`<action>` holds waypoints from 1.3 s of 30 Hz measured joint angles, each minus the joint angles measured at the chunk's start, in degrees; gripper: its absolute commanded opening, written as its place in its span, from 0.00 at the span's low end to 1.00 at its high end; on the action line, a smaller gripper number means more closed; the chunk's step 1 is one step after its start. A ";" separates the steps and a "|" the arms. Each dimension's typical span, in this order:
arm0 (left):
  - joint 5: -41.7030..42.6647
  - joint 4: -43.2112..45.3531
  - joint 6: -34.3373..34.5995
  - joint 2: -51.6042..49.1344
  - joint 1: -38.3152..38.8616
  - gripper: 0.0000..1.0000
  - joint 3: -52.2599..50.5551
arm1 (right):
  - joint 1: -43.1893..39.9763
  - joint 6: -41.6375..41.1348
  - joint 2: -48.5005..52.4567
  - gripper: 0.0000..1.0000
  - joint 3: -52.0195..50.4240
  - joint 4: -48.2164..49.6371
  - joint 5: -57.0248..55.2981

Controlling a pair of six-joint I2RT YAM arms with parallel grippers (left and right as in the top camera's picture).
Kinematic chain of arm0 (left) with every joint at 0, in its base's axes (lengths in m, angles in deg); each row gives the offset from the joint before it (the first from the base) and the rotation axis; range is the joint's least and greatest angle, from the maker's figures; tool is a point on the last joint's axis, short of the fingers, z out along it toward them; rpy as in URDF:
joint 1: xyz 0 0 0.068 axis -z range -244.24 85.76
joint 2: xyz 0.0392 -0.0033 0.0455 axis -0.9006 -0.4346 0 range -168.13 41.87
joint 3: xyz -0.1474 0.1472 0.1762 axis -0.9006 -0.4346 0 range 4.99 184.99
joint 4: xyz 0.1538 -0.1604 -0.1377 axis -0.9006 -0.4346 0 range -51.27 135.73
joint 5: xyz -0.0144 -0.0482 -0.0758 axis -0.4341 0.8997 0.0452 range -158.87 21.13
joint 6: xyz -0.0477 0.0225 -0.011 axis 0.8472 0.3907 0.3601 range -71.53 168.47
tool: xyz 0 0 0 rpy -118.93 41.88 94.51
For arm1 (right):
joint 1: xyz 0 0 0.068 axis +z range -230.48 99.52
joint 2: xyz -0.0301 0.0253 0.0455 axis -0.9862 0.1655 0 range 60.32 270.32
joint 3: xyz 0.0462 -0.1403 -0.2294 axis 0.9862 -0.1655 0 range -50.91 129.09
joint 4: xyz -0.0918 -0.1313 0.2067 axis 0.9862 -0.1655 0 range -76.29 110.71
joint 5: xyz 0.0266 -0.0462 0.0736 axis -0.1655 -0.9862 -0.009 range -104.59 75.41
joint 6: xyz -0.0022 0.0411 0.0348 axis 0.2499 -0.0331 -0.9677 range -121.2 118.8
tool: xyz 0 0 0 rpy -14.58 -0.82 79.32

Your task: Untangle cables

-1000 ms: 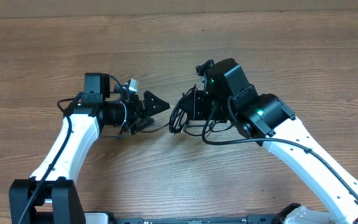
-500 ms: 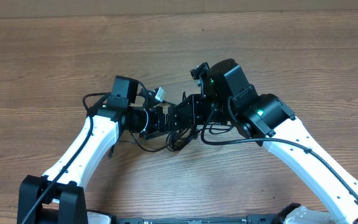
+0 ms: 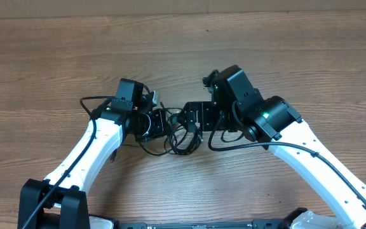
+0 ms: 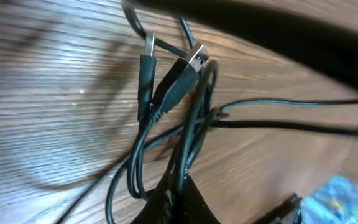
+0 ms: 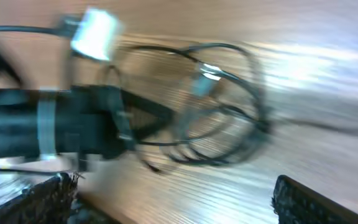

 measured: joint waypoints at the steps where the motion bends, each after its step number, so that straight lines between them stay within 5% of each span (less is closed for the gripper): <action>1: -1.22 -0.02 1.11 0.00 0.00 0.04 0.00 | 0.02 -0.72 0.00 1.00 0.00 -1.90 -2.12; 9: -4.50 2.49 11.32 0.00 0.00 0.04 0.00 | 0.02 -4.61 0.02 1.00 -0.28 -9.73 -10.38; 19: 4.15 0.94 19.63 1.31 -6.10 0.04 4.13 | 0.02 -15.08 1.31 1.00 -10.75 0.24 -11.37; 28: 2.80 -2.29 25.90 12.61 -6.08 0.04 5.81 | 0.02 -20.31 1.31 1.00 -10.75 5.01 -8.39; 36: -6.45 -9.27 45.31 15.65 -6.08 0.05 5.92 | 4.13 -4.42 1.33 1.00 -10.80 12.57 2.34; 39: -7.67 -9.33 49.83 15.65 -6.08 0.05 5.92 | 6.97 1.29 1.33 0.91 -10.80 14.47 4.02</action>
